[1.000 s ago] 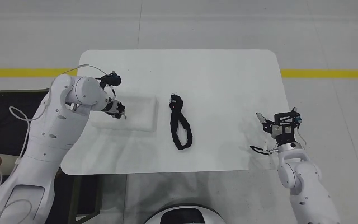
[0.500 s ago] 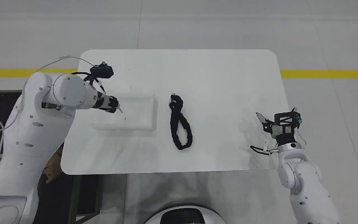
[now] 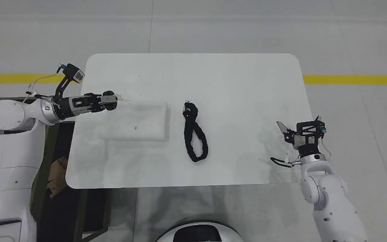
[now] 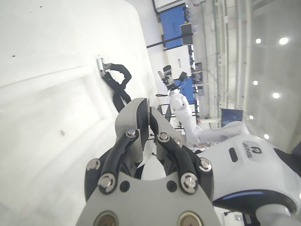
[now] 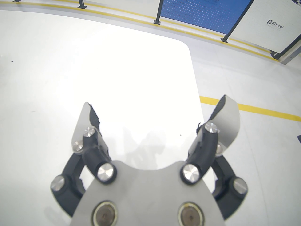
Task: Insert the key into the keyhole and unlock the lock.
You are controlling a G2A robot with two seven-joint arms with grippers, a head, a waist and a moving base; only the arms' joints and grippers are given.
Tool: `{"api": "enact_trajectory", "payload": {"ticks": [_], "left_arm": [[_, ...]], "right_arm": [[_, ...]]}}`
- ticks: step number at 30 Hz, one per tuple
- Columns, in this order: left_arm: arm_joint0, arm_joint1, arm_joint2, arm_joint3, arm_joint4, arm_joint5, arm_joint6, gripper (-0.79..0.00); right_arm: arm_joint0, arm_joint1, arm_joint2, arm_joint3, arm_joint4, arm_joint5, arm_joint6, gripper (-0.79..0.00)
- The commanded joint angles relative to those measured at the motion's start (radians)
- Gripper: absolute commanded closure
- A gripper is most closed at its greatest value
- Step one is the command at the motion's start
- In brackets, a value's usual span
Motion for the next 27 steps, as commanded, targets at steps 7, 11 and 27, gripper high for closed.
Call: {"api": "enact_trajectory", "payload": {"ticks": [7,11,27], "left_arm": [[-0.007,-0.002,0.008,0.025,-0.016,-0.015,-0.010,0.000],[-0.007,-0.002,0.008,0.025,-0.016,-0.015,-0.010,0.000],[-0.007,-0.002,0.008,0.025,-0.016,-0.015,-0.010,0.000]], "right_arm": [[0.000,0.000,0.000,0.000,0.000,0.000,0.000,-0.785],[-0.007,-0.002,-0.005,-0.010,0.082,-0.061,0.023,-0.785],[0.343,-0.042,-0.495,-0.223,0.404,-0.292,0.709,-0.785]]}}
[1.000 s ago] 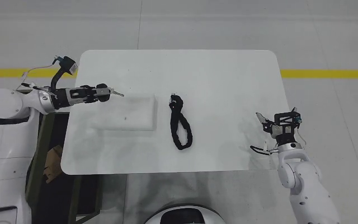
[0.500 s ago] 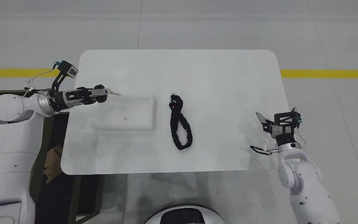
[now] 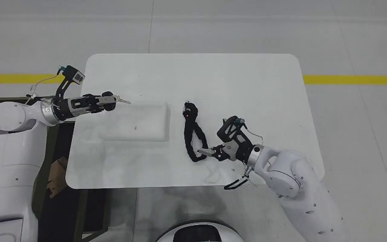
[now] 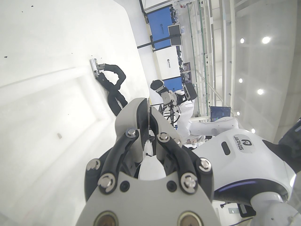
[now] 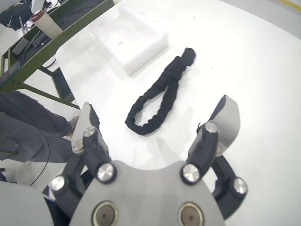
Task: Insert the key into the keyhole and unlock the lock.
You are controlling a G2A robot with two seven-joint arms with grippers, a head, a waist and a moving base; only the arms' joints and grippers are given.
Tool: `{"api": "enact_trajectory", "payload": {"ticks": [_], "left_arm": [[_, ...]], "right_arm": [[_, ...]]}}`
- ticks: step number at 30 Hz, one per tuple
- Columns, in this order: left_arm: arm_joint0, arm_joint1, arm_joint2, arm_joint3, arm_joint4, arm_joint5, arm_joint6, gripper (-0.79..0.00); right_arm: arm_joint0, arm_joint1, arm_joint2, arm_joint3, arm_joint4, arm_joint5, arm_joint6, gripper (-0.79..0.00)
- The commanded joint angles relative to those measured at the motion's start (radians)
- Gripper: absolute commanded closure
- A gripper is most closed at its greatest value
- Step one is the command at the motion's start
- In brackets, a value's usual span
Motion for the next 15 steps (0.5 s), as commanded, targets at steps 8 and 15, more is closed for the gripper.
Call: {"api": "enact_trajectory", "payload": {"ticks": [8,15], "left_arm": [[0.000,0.000,0.000,0.000,0.000,0.000,0.000,0.000],[0.000,0.000,0.000,0.000,0.000,0.000,0.000,0.000]], "right_arm": [[0.066,-0.017,-0.059,0.011,-0.062,0.119,-0.003,-0.785],[0.034,-0.020,-0.077,0.003,0.021,0.072,-0.019,-0.785]]}}
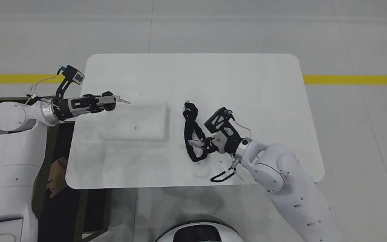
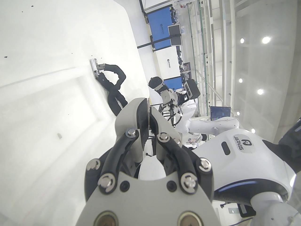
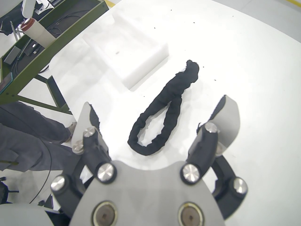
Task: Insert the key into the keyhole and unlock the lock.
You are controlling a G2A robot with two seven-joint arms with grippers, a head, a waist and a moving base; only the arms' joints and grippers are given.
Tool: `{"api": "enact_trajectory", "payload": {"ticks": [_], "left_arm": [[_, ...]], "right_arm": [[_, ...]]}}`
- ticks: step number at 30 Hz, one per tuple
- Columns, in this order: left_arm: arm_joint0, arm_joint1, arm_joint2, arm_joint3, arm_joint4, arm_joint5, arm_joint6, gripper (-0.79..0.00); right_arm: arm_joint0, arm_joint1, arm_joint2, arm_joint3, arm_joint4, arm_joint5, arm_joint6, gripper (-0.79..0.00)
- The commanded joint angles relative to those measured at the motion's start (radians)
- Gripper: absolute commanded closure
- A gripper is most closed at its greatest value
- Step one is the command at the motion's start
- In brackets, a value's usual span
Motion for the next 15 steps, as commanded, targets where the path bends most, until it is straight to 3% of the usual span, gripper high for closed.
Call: {"api": "enact_trajectory", "payload": {"ticks": [1,5,9,15], "left_arm": [[0.000,0.000,0.000,0.000,0.000,0.000,0.000,0.000],[0.000,0.000,0.000,0.000,0.000,0.000,0.000,0.000],[0.000,0.000,0.000,0.000,0.000,0.000,0.000,0.000],[0.000,0.000,0.000,0.000,0.000,0.000,0.000,0.000]], "right_arm": [[-0.010,-0.005,-0.017,0.011,0.112,-0.059,-0.005,-0.785],[0.123,-0.043,-0.124,0.103,0.239,-0.071,0.031,-0.785],[0.300,-0.103,-0.228,0.262,0.348,0.008,0.071,-0.785],[0.456,-0.186,-0.319,0.514,0.328,0.089,0.069,-0.785]]}}
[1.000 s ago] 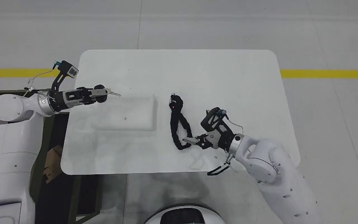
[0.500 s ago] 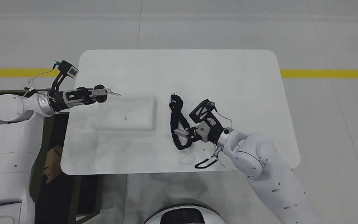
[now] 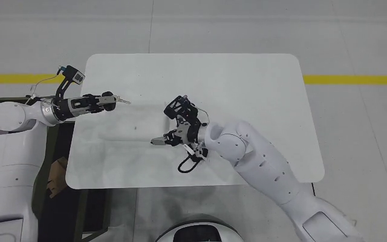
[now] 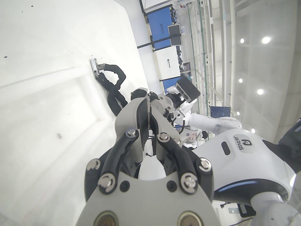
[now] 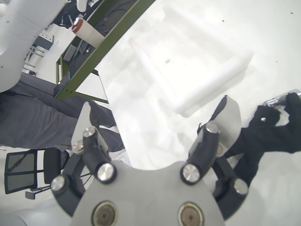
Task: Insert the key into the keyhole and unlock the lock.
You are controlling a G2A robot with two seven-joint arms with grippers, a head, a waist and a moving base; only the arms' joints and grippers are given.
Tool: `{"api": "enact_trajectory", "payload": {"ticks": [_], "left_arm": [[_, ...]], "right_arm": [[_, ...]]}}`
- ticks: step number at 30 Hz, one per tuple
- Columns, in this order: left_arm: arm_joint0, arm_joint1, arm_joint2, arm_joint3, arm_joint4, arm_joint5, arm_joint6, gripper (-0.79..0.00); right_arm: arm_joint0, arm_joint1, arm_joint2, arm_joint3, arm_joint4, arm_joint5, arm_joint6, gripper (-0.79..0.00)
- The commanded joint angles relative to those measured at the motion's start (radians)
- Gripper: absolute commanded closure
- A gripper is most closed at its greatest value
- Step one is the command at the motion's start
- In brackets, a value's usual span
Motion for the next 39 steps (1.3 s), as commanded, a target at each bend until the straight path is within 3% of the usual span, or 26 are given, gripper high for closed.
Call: {"api": "enact_trajectory", "payload": {"ticks": [1,8,20,29,30,31,32,34,37,39], "left_arm": [[0.000,0.000,0.000,0.000,0.000,0.000,0.000,0.000],[0.000,0.000,0.000,0.000,0.000,0.000,0.000,0.000],[0.000,0.000,0.000,0.000,0.000,0.000,0.000,0.000],[0.000,0.000,0.000,0.000,0.000,0.000,0.000,0.000],[0.000,0.000,0.000,0.000,0.000,0.000,0.000,0.000],[0.000,0.000,0.000,0.000,0.000,0.000,0.000,0.000],[0.000,0.000,0.000,0.000,0.000,0.000,0.000,0.000],[0.000,0.000,0.000,0.000,0.000,0.000,0.000,0.000],[0.000,0.000,0.000,0.000,0.000,0.000,0.000,0.000],[0.000,0.000,0.000,0.000,0.000,0.000,0.000,0.000]], "right_arm": [[0.023,-0.021,-0.012,0.077,-0.041,0.044,-0.016,-0.785],[0.034,-0.067,0.016,0.195,-0.171,0.108,-0.046,-0.785],[-0.087,-0.059,0.187,0.055,-0.505,0.097,0.115,-0.785],[-0.107,-0.081,0.220,0.056,-0.550,0.018,0.150,-0.785],[-0.103,-0.085,0.217,0.061,-0.563,0.015,0.156,-0.760],[-0.097,-0.089,0.213,0.066,-0.583,0.012,0.160,-0.573],[-0.092,-0.094,0.211,0.074,-0.590,0.013,0.162,-0.443],[-0.079,-0.103,0.208,0.089,-0.610,0.018,0.171,-0.406],[-0.058,-0.118,0.204,0.117,-0.647,0.042,0.202,-0.431],[-0.042,-0.129,0.204,0.139,-0.660,0.056,0.235,-0.382]]}}
